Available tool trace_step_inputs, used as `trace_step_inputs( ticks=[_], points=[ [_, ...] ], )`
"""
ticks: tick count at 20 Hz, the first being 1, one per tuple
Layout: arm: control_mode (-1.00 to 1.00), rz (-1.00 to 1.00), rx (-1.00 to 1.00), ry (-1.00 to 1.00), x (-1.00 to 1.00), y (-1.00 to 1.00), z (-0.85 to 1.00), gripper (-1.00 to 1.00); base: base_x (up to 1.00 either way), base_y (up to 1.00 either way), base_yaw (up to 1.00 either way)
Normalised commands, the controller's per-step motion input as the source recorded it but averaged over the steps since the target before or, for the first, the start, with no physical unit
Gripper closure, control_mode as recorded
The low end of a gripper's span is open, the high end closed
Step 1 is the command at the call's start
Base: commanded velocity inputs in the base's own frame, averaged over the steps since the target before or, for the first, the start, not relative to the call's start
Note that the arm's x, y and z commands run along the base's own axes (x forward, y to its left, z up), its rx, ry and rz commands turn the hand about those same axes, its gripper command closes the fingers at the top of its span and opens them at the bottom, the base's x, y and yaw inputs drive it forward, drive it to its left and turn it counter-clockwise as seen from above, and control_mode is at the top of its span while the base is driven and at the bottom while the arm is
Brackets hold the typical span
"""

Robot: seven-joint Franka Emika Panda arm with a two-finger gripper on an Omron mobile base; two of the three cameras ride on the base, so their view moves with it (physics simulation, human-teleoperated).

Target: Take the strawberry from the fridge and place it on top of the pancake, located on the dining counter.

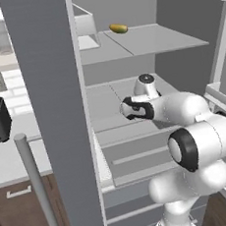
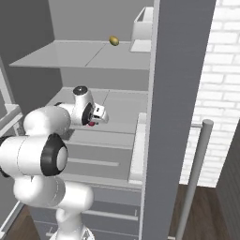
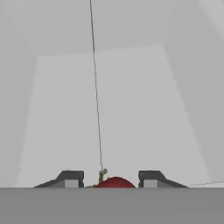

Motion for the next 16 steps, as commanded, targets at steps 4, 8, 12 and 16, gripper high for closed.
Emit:
trace_step_inputs(
  ticks=[4, 8, 12, 16],
  points=[
    [-1.0, -0.05, 0.11, 0.0, -0.88, -0.38, 0.51, 1.0, 0.0, 0.0, 0.0],
    [-1.0, 0.0, 0.0, 0.19, -0.82, -0.04, 0.95, 1.0, 0.0, 0.0, 0.0],
    [-1.0, 0.0, -0.09, 0.23, -0.89, 0.0, 0.8, 1.0, 0.0, 0.0, 0.0],
    [-1.0, 0.0, -0.03, 0.07, -1.0, 0.0, 0.44, 1.0, 0.0, 0.0, 0.0]
  ],
)
